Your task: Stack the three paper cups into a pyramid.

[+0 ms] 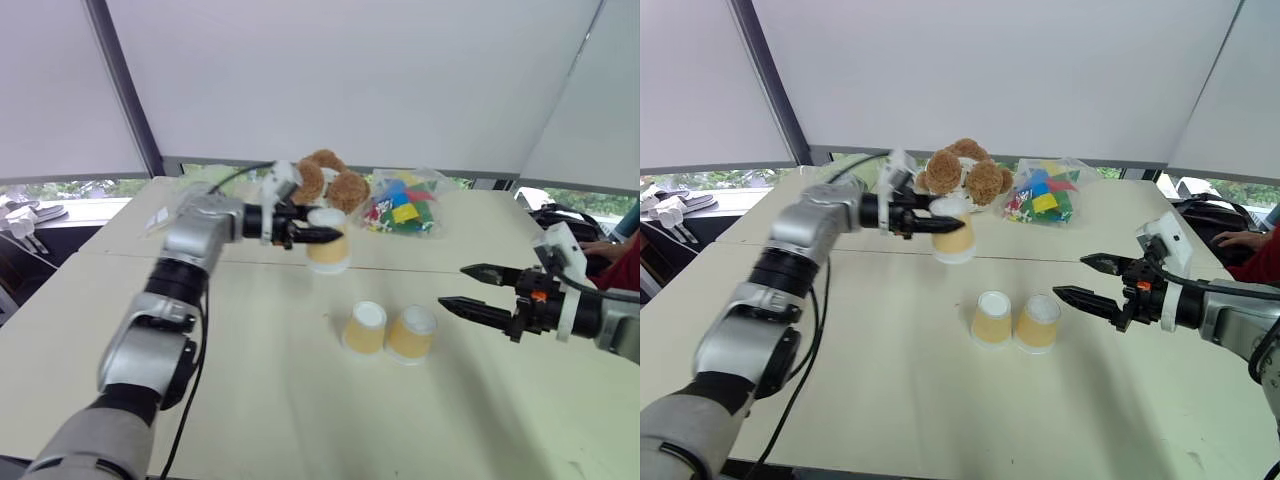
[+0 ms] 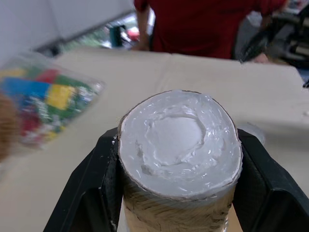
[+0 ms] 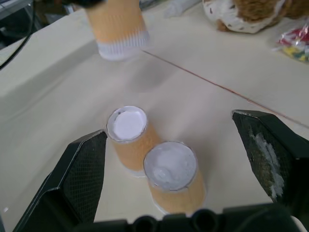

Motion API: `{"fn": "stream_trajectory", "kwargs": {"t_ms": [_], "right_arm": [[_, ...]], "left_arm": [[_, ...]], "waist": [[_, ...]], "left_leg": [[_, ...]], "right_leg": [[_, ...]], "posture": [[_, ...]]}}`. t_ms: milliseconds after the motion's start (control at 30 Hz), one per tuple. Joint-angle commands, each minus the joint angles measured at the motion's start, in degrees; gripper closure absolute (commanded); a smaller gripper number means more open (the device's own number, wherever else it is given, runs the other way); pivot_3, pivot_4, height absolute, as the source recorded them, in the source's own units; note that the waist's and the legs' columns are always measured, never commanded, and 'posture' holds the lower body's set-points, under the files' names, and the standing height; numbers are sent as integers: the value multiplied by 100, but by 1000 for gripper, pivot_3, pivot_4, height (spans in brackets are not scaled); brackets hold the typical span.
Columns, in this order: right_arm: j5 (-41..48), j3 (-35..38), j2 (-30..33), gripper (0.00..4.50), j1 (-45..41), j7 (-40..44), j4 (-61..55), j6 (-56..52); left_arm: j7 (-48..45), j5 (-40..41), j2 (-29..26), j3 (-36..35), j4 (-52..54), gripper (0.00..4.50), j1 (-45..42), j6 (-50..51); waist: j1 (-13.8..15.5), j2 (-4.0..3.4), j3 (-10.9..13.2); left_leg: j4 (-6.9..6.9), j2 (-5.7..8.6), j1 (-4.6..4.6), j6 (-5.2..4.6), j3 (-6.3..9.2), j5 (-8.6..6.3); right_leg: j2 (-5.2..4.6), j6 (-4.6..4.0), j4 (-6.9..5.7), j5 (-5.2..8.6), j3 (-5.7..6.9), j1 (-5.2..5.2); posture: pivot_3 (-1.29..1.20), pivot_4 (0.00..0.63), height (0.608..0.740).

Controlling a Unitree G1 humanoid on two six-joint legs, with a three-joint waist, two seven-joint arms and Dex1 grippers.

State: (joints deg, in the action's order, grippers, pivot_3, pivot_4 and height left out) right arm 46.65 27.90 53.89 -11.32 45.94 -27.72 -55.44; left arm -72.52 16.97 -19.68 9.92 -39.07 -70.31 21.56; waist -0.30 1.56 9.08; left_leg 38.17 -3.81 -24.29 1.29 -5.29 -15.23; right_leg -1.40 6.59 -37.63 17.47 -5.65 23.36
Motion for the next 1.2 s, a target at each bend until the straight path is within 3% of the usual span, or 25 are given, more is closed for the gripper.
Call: {"fn": "stream_trajectory", "kwargs": {"t_ms": [33, 267, 533, 1200], "right_arm": [[182, 411, -46, 0, 567, -182, -522, -162], [484, 682, -318, 0, 1106, -610, -866, -233], [687, 819, -459, 0, 1555, -997, -1179, -213], [731, 714, -422, 0, 1643, -1181, -1066, 74]], "left_arm": [[-384, -62, 422, 97, -198, 2216, -321, -301], [-532, -185, 1188, 1, -954, 2216, -739, -737], [-691, -462, 1615, 114, -1298, 2216, -743, -1153], [-787, -975, 1715, 103, -1692, 2216, -598, -1644]], "waist": [[-13, 0, 0], [-38, -2, 1], [-37, -4, 0], [-30, -4, 0]], "left_leg": [[0, 0, -12, 1, 10, 0], [4, 14, -14, 2, 43, 2], [4, 17, -16, 2, 69, 1], [4, 17, -16, 2, 74, 2]], "right_leg": [[4, 1, 0, 1, 1, 7], [8, 2, 0, 2, 0, 1], [10, 2, 0, 2, 0, -2], [14, 2, 0, 2, 0, -5]], "posture": [[0, 150, 740], [0, 150, 740], [0, 150, 740], [0, 150, 740]]}}
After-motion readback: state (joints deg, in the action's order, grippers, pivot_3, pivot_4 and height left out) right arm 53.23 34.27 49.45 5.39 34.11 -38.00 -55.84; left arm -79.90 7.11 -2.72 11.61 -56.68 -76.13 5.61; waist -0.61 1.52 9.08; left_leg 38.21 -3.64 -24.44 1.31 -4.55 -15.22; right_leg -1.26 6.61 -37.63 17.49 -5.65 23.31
